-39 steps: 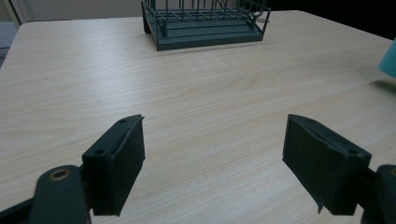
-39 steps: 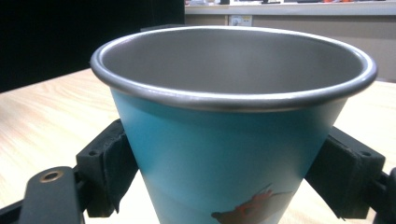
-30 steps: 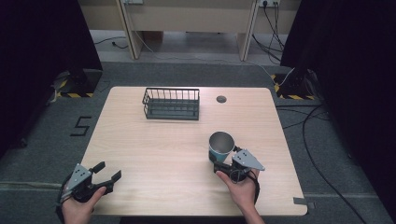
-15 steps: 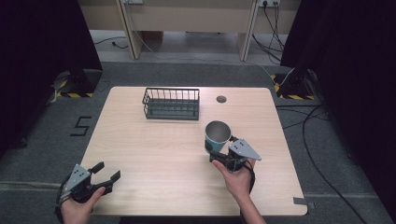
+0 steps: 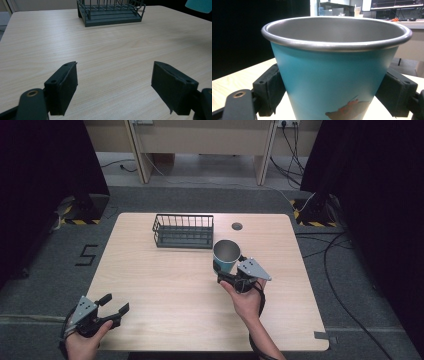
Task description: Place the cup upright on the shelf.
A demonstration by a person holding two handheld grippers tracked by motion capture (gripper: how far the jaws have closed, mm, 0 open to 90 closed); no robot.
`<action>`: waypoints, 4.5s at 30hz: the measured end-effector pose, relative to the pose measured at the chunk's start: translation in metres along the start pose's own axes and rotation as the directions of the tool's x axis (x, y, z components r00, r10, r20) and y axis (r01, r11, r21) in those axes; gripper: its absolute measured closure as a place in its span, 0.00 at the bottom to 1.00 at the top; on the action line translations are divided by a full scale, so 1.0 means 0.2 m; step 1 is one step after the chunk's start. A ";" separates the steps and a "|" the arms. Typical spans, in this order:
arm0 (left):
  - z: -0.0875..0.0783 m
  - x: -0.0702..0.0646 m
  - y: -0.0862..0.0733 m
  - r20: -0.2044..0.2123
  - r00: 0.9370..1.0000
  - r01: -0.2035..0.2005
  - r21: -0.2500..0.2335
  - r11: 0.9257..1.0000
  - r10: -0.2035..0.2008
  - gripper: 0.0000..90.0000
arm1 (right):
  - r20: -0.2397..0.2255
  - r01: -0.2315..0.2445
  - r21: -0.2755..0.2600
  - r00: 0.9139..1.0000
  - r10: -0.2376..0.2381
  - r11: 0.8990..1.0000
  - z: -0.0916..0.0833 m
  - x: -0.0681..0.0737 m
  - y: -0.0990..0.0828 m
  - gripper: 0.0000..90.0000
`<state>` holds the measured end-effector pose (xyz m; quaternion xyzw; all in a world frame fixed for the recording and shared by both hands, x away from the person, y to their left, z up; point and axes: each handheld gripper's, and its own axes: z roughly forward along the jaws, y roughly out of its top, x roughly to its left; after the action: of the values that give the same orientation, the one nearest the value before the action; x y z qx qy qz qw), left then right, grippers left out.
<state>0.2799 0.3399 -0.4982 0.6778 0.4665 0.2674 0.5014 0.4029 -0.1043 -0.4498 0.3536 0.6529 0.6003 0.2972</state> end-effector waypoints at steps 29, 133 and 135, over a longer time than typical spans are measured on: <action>0.00 0.00 0.00 0.006 1.000 -0.002 -0.003 1.000 0.002 0.23 | 0.010 -0.004 0.005 1.000 0.004 1.000 0.22 0.01 0.06 0.20; 0.01 0.00 0.00 0.015 1.000 -0.008 -0.003 1.000 0.008 0.24 | 0.014 -0.014 0.020 1.000 0.013 1.000 0.75 0.03 0.29 0.20; 0.01 0.00 0.00 0.016 1.000 -0.007 -0.004 1.000 0.007 0.24 | 0.015 -0.015 0.022 1.000 0.015 1.000 0.77 0.03 0.29 0.20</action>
<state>0.2810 0.3388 -0.4990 0.6805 0.4596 0.2645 0.5057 0.5314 -0.0085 -0.4068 0.3665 0.6546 0.5925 0.2935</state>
